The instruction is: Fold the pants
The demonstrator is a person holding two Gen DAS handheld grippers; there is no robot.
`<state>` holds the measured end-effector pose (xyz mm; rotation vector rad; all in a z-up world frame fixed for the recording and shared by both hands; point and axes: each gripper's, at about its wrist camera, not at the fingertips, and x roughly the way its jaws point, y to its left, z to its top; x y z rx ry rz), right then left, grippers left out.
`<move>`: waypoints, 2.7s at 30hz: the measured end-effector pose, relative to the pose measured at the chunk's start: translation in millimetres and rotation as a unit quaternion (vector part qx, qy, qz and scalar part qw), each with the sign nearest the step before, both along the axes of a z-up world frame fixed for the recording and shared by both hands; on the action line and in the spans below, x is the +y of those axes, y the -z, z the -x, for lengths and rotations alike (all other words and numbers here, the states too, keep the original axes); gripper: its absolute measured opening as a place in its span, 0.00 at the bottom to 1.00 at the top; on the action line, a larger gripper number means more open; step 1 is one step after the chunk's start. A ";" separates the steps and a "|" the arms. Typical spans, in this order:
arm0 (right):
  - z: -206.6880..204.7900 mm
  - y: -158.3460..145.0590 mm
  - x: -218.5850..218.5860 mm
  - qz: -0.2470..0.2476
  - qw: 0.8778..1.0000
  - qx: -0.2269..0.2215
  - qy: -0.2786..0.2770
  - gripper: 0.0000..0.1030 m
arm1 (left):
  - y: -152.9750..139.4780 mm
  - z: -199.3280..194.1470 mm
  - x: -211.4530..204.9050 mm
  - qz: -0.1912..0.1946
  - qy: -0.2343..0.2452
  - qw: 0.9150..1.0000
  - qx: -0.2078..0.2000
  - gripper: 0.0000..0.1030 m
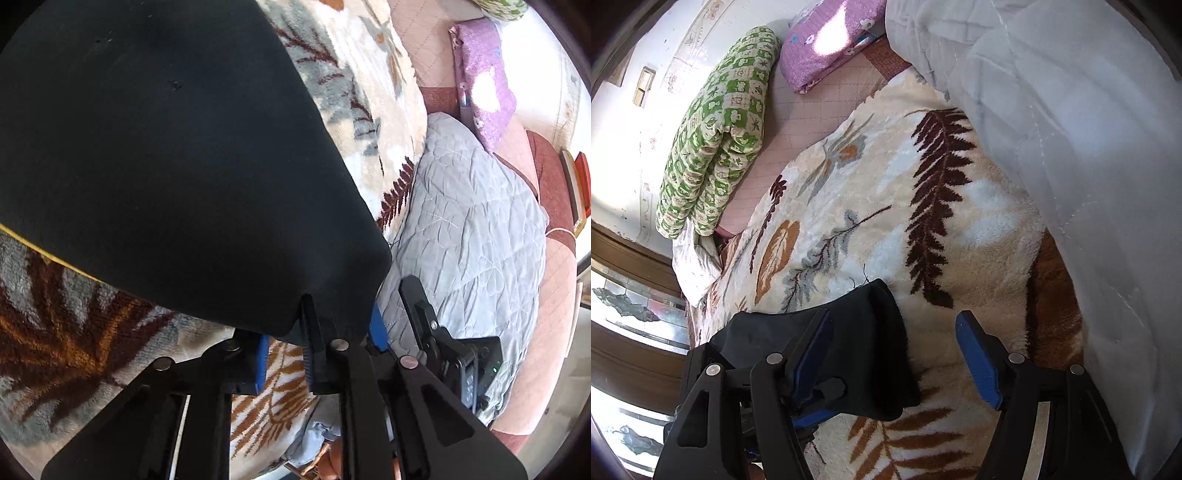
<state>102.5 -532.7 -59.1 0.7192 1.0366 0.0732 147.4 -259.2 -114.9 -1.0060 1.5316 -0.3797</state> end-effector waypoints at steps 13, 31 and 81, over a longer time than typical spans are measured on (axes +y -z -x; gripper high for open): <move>-33.4 25.1 13.6 -0.067 0.997 0.007 -0.044 0.67 | 10.1 13.6 5.7 0.022 -0.016 1.000 0.009 0.12; -27.2 17.4 13.8 -0.084 0.995 0.006 -0.049 0.12 | -3.6 4.3 0.9 -0.014 0.031 0.999 -0.011 0.06; -44.9 -43.4 241.9 -0.085 0.994 -0.025 -0.071 0.33 | -34.2 -50.1 221.7 -0.033 0.056 0.997 -0.046 0.06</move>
